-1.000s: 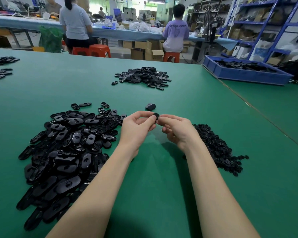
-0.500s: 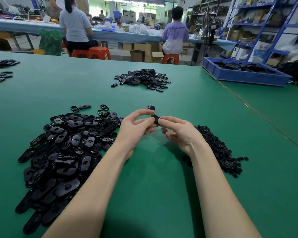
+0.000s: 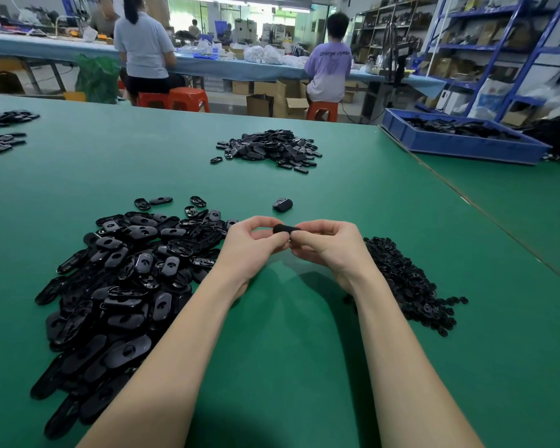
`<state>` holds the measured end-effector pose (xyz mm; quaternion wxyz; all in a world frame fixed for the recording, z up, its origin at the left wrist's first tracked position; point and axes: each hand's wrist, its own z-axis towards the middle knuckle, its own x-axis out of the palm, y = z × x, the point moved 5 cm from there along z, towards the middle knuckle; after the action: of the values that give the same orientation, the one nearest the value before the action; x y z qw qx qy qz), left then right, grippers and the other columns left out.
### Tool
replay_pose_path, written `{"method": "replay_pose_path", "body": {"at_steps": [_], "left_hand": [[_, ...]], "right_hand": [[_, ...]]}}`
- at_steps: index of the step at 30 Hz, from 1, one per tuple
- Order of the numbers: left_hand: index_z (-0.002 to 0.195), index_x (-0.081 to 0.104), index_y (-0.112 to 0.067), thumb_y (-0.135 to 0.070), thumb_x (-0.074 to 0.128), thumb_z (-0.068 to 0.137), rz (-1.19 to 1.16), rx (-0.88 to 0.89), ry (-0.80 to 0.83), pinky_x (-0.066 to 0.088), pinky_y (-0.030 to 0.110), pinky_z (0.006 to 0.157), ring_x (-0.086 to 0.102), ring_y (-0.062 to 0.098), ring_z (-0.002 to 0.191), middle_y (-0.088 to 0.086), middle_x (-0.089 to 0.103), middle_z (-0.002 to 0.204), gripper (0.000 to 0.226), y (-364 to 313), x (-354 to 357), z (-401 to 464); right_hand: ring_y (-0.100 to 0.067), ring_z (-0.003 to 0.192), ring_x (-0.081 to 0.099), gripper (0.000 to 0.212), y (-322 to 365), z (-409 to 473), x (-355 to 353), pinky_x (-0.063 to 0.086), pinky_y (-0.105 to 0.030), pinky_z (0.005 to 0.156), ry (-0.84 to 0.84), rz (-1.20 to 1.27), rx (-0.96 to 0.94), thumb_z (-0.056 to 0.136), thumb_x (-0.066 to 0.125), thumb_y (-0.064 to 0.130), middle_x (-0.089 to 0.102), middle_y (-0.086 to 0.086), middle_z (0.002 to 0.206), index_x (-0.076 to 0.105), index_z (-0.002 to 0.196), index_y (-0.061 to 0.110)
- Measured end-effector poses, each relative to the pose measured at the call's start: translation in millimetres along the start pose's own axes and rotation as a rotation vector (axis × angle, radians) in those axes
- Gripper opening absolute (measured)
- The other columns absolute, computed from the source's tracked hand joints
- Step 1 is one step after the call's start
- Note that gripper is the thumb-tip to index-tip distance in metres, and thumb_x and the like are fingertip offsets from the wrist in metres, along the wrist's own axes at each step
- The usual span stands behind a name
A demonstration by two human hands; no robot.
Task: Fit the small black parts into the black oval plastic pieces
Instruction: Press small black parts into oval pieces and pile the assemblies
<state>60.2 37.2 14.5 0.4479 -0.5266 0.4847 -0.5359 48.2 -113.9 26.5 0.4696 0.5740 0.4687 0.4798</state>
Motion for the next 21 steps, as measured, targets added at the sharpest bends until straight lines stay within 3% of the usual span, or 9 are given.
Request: {"method": "replay_pose_path", "body": {"at_steps": [7,13,16,19,21], "left_hand": [[0.090,0.068,-0.011,0.002,0.072,0.084,0.051,-0.004,0.007,0.056,0.016,0.071,0.069,0.009,0.066,0.003,0.075,0.072,0.015,0.1,-1.3,1.0],[0.093,0.066,-0.016,-0.002,0.072,0.086,0.134,0.068,-0.025,0.054,0.020,0.075,0.071,0.013,0.071,0.002,0.076,0.077,0.017,-3.4,-3.6,0.5],[0.101,0.066,-0.023,-0.005,0.072,0.085,0.334,0.215,0.022,0.055,0.015,0.075,0.074,0.008,0.075,-0.002,0.078,0.082,0.024,-14.4,-6.4,1.3],[0.095,0.071,-0.023,-0.011,0.078,0.081,0.571,0.338,-0.026,0.051,0.010,0.075,0.070,0.001,0.073,-0.011,0.075,0.084,0.019,-19.8,-8.9,0.9],[0.094,0.071,-0.028,-0.024,0.081,0.080,0.688,0.381,-0.057,0.051,0.017,0.076,0.068,0.001,0.076,-0.017,0.072,0.090,0.017,-20.3,-9.8,1.1]], "right_hand": [[-0.018,0.061,0.070,0.011,-2.2,0.9,0.4,0.062,-0.025,0.068,-0.034,-0.038,-0.023,0.080,0.077,-0.007,0.073,-0.012,0.069,0.070,0.081,0.000],[-0.018,0.061,0.070,0.011,-7.8,1.7,5.0,0.063,-0.026,0.070,-0.046,0.032,-0.032,0.083,0.074,-0.011,0.073,-0.013,0.072,0.067,0.084,-0.002],[-0.017,0.060,0.069,0.011,-10.5,2.2,5.4,0.060,-0.023,0.065,-0.036,0.196,0.009,0.087,0.071,-0.009,0.069,-0.017,0.079,0.066,0.089,0.001],[-0.016,0.064,0.066,0.009,-14.4,3.2,5.2,0.059,-0.021,0.064,-0.052,0.313,0.042,0.089,0.070,-0.007,0.066,-0.016,0.085,0.066,0.090,0.001],[-0.018,0.069,0.067,0.007,-17.8,4.8,5.1,0.059,-0.022,0.064,-0.087,0.327,0.035,0.090,0.071,-0.002,0.066,-0.016,0.091,0.067,0.093,0.003]]}}
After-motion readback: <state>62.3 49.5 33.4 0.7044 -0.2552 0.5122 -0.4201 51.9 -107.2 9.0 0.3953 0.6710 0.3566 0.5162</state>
